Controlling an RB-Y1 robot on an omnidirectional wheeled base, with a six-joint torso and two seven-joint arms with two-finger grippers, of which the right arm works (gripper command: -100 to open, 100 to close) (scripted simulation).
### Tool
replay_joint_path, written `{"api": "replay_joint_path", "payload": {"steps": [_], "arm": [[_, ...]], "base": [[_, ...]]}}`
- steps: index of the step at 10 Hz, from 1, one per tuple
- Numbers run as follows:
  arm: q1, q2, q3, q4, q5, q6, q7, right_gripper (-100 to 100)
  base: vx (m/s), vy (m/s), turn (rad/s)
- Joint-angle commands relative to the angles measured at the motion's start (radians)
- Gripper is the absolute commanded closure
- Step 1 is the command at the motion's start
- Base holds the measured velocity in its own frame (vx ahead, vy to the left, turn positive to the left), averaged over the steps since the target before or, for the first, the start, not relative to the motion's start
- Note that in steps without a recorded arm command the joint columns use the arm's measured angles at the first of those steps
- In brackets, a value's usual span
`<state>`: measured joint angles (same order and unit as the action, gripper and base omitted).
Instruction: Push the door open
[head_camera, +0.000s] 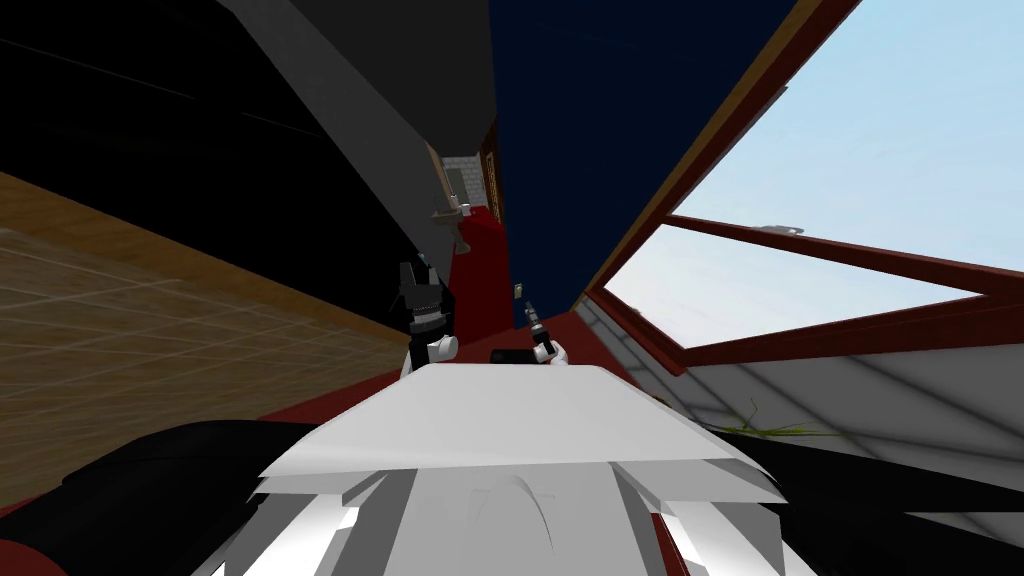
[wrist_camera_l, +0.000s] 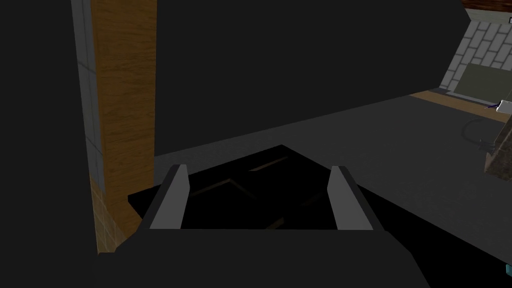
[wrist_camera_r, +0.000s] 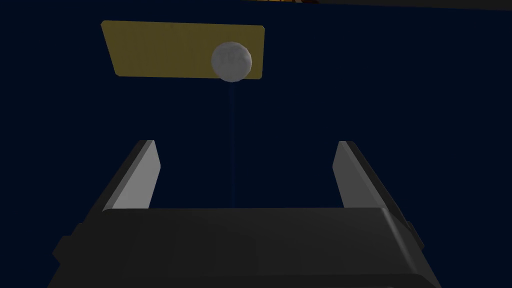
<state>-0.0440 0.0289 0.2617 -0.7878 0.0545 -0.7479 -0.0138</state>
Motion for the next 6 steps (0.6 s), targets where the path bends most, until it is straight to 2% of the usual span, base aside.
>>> {"api": "replay_joint_path", "payload": {"steps": [1,2,3,5,6], "arm": [[-0.011,0.014,0.003,0.03,0.002,-0.007,0.002,-100],[-0.011,0.011,0.001,0.028,0.001,-0.007,0.003,-100],[-0.014,-0.02,-0.002,0.034,-0.001,-0.011,0.004,-100],[-0.017,-0.044,-0.006,0.039,-0.003,-0.012,0.003,-100],[-0.019,-0.05,-0.009,0.041,-0.004,-0.013,0.003,-100]], "base": [[0.086,-0.092,0.04],[0.027,-0.039,0.009],[0.096,0.02,0.022],[0.174,0.064,0.025],[0.205,0.066,0.025]]}}
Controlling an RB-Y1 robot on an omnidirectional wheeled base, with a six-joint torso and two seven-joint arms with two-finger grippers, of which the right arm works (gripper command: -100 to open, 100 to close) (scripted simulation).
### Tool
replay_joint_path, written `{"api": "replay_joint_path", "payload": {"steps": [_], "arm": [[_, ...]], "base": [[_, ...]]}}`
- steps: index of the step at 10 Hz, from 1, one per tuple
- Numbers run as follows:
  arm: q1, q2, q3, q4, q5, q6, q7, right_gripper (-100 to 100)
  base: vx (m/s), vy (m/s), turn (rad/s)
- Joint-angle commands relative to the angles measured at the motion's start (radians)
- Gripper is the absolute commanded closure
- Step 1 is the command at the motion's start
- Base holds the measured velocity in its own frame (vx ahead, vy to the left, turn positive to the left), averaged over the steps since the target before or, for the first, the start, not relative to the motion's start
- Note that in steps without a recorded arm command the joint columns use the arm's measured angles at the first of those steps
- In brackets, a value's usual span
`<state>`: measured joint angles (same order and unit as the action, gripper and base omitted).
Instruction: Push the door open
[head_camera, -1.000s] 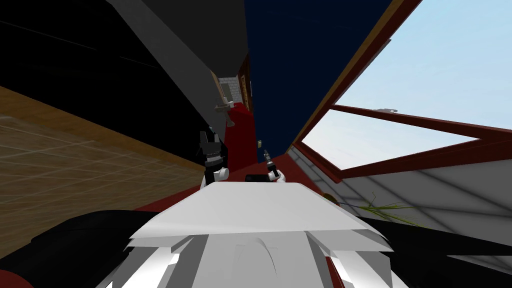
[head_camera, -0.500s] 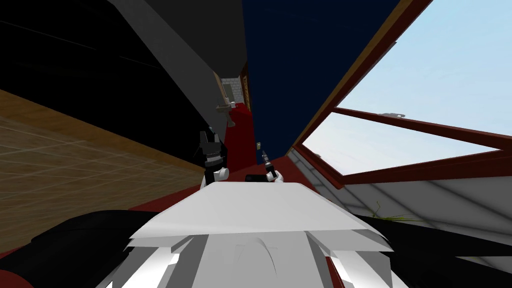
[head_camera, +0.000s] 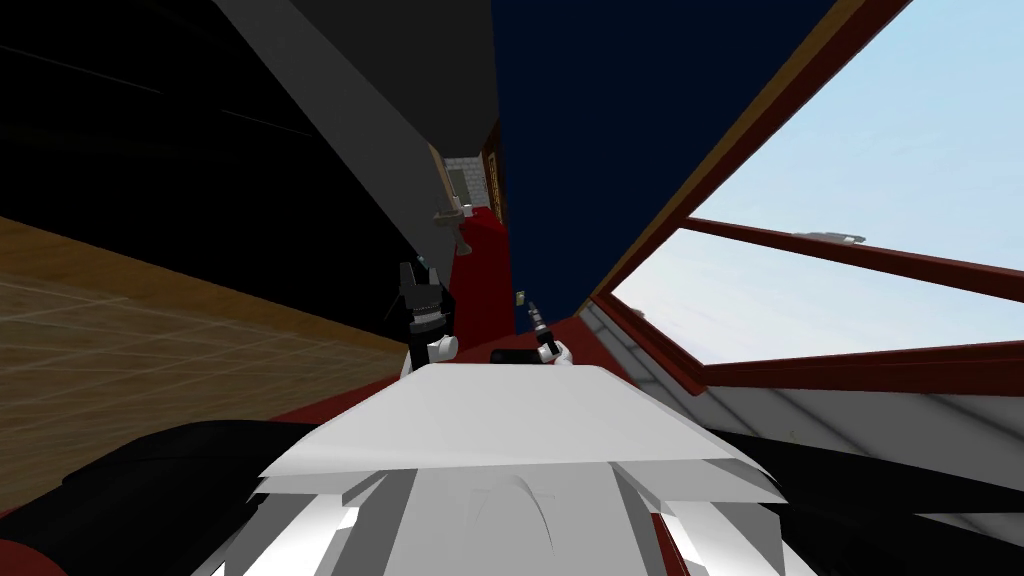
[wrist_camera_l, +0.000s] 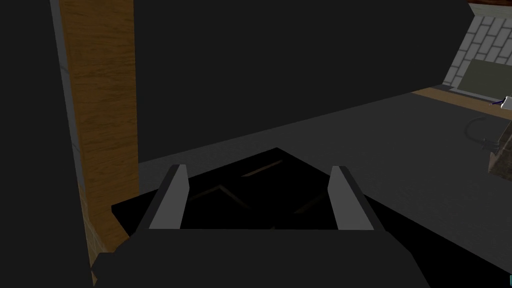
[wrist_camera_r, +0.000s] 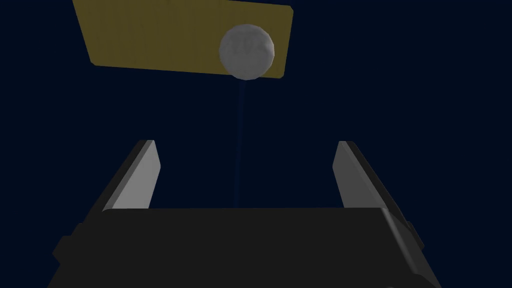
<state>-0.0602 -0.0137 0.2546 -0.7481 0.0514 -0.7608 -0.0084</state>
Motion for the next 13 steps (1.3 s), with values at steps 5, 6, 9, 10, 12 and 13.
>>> {"api": "replay_joint_path", "payload": {"steps": [5,6,9,10,12,13], "arm": [[-0.01,0.051,-0.012,0.013,-0.007,-0.004,-0.003,-100],[-0.011,0.039,-0.012,0.022,-0.007,-0.01,-0.002,-100],[-0.011,0.039,-0.012,0.022,-0.007,-0.01,-0.002,100],[-0.011,0.039,-0.012,0.022,-0.007,-0.01,-0.002,100],[-0.011,0.039,-0.012,0.022,-0.007,-0.01,-0.002,100],[-0.013,0.022,-0.025,0.023,-0.013,-0.009,0.002,100]], "base": [[0.193,0.066,0.022],[0.065,0.01,-0.004],[-0.015,-0.002,0.004],[-0.011,-0.003,-0.004],[-0.004,-0.001,-0.002],[0.103,0.043,-0.026]]}}
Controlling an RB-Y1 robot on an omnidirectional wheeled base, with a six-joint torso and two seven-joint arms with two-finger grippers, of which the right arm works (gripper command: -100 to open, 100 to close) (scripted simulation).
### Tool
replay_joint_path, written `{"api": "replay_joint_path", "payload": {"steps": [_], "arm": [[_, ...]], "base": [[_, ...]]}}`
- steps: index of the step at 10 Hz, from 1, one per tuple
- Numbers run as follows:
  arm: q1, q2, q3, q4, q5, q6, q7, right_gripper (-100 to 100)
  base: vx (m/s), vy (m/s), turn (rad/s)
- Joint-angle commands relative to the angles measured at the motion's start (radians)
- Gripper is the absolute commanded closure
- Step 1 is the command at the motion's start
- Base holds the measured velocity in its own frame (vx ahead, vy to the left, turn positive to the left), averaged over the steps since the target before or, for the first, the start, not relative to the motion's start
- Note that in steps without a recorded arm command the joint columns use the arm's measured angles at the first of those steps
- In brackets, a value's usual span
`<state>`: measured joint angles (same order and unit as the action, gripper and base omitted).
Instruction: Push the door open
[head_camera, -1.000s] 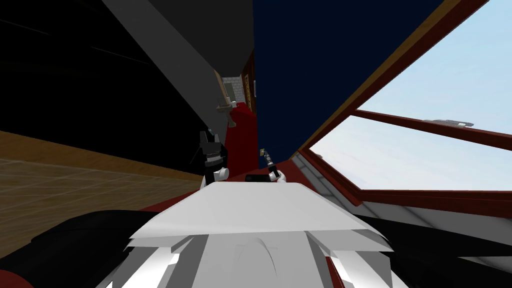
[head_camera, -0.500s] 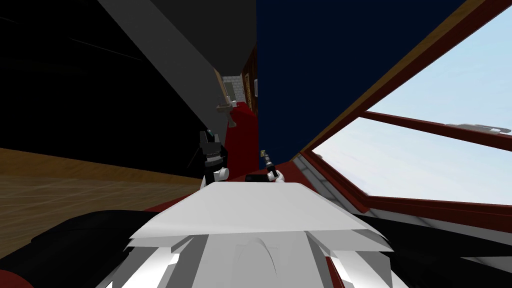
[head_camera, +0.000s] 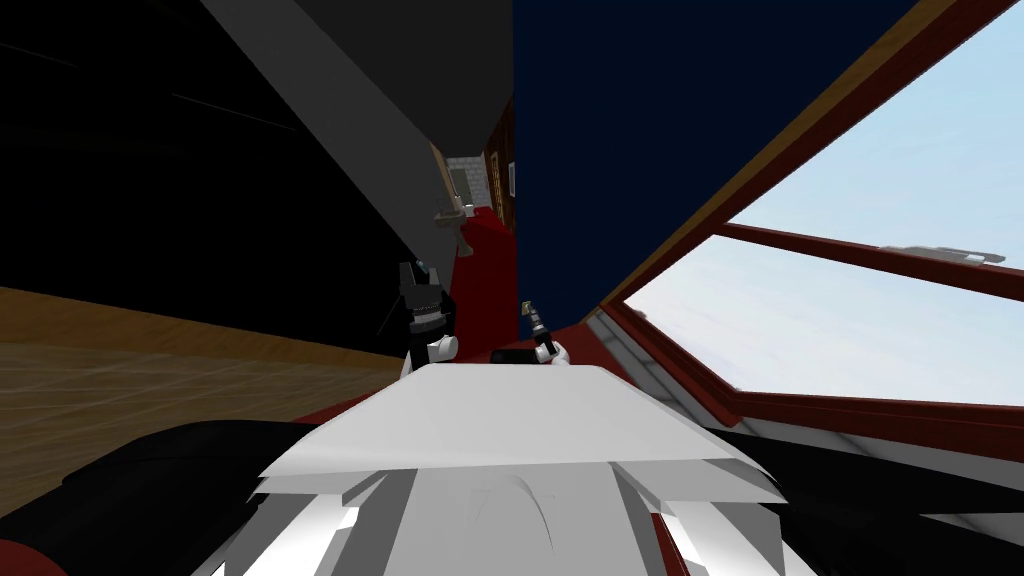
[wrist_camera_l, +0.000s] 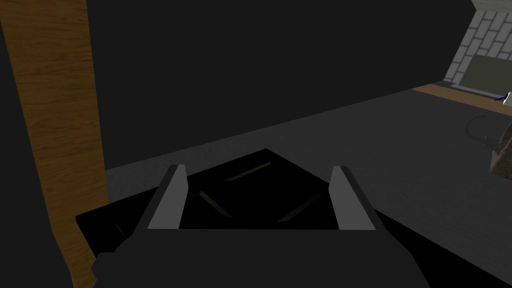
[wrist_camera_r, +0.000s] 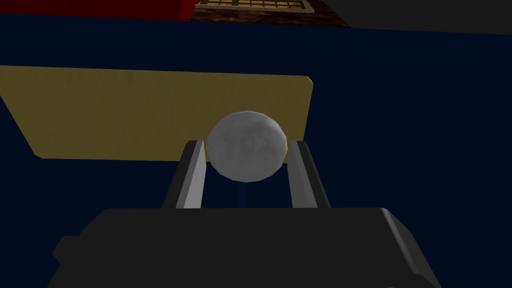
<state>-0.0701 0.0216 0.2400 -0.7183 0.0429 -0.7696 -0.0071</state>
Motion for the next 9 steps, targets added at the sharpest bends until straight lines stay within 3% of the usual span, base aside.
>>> {"api": "replay_joint_path", "payload": {"steps": [1,6,7,9], "arm": [[-0.003,-0.017,-0.013,-0.006,-0.006,0.0,0.002,100],[-0.009,-0.056,-0.063,-0.003,-0.029,0.0,0.016,100],[-0.007,-0.052,-0.052,-0.008,-0.026,0.005,0.018,-100],[-0.007,-0.055,-0.051,-0.01,-0.027,0.006,0.016,-100]], "base": [[0.151,0.078,-0.022],[0.179,0.094,-0.057],[-0.02,0.051,-0.056],[-0.147,0.0,-0.013]]}}
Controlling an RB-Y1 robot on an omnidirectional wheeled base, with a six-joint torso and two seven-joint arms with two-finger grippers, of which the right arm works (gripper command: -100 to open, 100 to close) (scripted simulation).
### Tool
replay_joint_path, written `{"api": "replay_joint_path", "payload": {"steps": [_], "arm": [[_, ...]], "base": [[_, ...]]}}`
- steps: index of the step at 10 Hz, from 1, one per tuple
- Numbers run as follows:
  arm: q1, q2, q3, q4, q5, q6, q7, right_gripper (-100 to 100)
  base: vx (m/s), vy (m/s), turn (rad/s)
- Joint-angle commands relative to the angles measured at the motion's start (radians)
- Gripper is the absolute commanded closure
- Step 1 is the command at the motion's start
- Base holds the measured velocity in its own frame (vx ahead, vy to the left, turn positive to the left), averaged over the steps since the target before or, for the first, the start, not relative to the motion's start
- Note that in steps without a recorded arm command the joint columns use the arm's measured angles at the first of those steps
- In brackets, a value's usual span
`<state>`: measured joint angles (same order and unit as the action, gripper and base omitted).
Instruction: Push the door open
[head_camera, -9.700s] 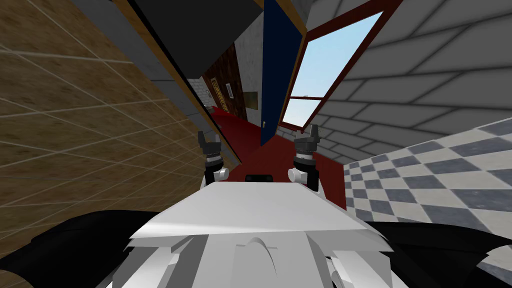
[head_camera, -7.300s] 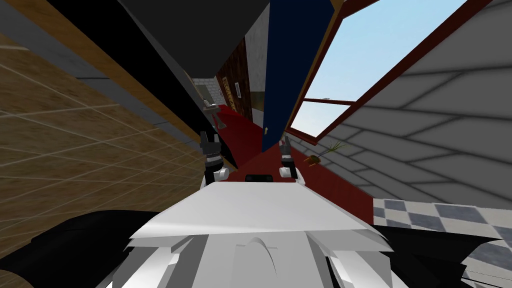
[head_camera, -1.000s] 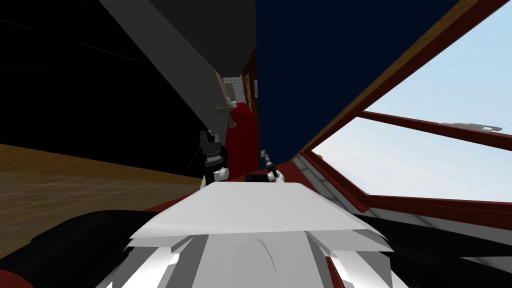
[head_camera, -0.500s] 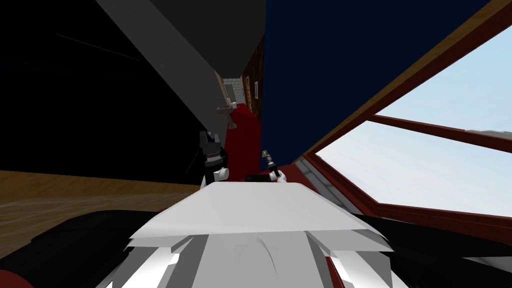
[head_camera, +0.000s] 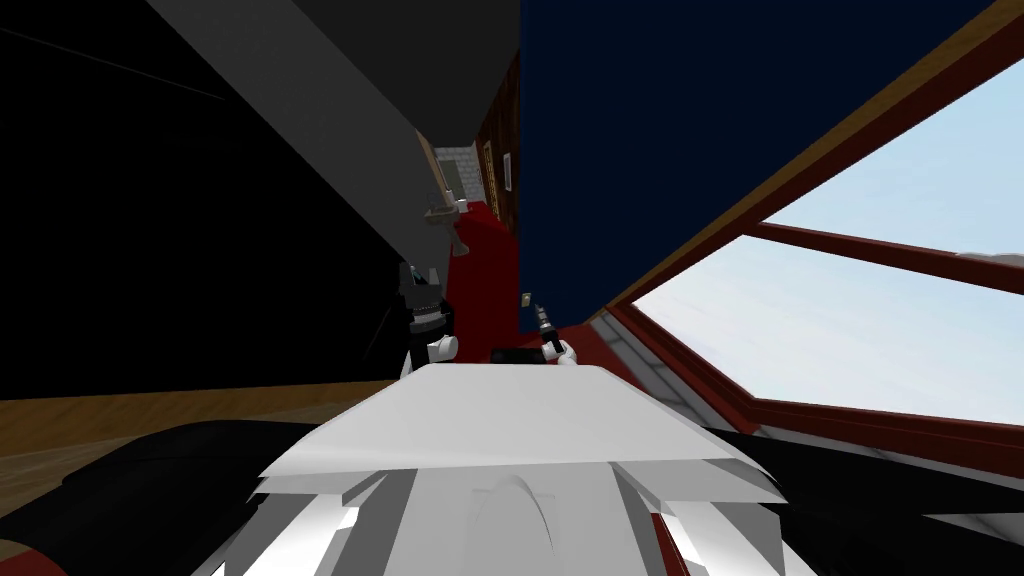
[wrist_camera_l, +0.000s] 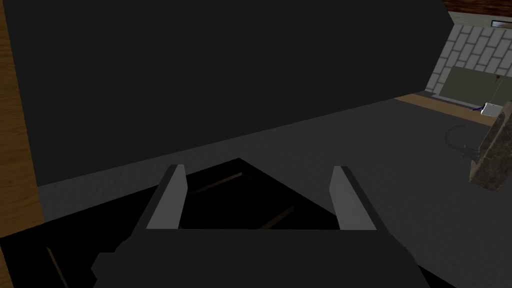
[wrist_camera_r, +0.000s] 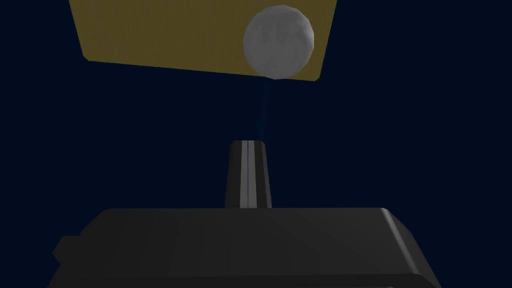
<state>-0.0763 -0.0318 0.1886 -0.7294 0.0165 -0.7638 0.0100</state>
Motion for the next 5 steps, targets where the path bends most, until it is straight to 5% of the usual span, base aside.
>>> {"api": "replay_joint_path", "payload": {"steps": [1,3,5], "arm": [[0.001,-0.001,0.001,-0.002,-0.002,0.001,-0.002,-100],[0.003,0.011,0.002,-0.009,-0.005,0.004,-0.006,-100],[0.006,0.046,0.004,-0.016,-0.009,0.007,-0.01,-100]], "base": [[-0.183,-0.016,-0.032],[-0.252,-0.01,-0.042],[-0.241,0.011,-0.046]]}}
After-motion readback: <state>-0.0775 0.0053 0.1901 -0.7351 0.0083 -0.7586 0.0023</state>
